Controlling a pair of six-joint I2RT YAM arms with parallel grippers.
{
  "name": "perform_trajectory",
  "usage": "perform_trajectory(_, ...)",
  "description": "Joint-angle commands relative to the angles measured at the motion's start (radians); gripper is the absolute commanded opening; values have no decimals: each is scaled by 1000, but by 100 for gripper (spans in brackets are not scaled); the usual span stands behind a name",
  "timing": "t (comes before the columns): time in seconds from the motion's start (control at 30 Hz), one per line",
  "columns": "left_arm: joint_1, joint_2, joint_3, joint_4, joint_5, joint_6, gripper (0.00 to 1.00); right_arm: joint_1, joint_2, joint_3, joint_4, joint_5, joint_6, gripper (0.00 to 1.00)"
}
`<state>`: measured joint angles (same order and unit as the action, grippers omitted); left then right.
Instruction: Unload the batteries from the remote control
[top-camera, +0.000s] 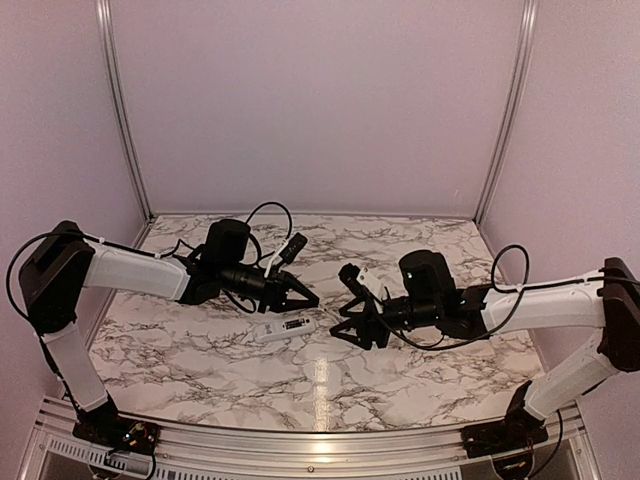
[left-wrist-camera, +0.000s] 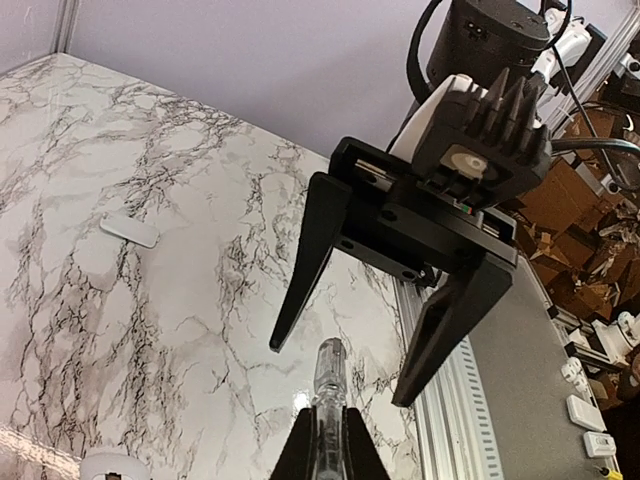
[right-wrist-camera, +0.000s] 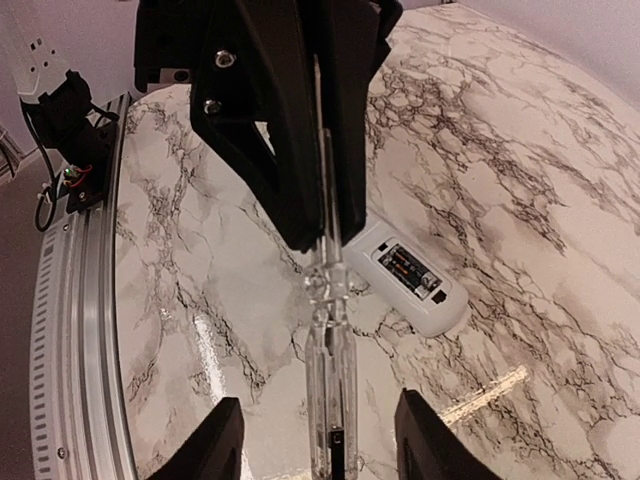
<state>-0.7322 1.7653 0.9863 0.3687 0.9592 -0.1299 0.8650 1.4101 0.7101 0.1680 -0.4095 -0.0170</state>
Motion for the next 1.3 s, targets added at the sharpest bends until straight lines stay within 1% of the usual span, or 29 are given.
perform_trajectory(0.0, -4, 32, 17, 114, -74, -145, 0, -7, -10, 40, 43, 70, 52, 79)
perform_trajectory(0.1, -3, 36, 23, 183, -111, -243, 0, -9, -48, 18, 107, 136, 78, 83)
perform_trajectory(0.2, -3, 41, 17, 275, -112, -347, 0, -16, -97, -25, 220, 256, 129, 87)
perform_trajectory(0.27, 0, 43, 7, 339, -120, -413, 0, -21, -122, -56, 270, 304, 154, 87)
perform_trajectory(0.33, 3, 46, -11, 426, -119, -489, 0, -31, -138, -58, 277, 316, 174, 87)
perform_trajectory(0.47, 12, 59, -49, 619, -95, -641, 0, -51, -143, -49, 291, 253, 243, 87)
perform_trajectory(0.57, 16, 59, -74, 730, -103, -713, 0, -62, -140, -28, 291, 194, 307, 87)
perform_trajectory(0.73, 18, 55, -89, 799, -104, -772, 0, -64, -151, -7, 317, 71, 387, 87)
perform_trajectory(0.83, 19, 57, -95, 833, -111, -809, 0, -64, -133, 14, 347, -28, 436, 86)
perform_trajectory(0.9, 19, 58, -97, 864, -113, -840, 0, -64, -125, 21, 373, -64, 464, 85)
perform_trajectory(1.0, 19, 63, -107, 925, -106, -885, 0, -65, -126, 15, 414, -74, 480, 82)
perform_trajectory(1.27, 19, 59, -124, 966, -110, -915, 0, -64, -99, 33, 466, -82, 499, 69)
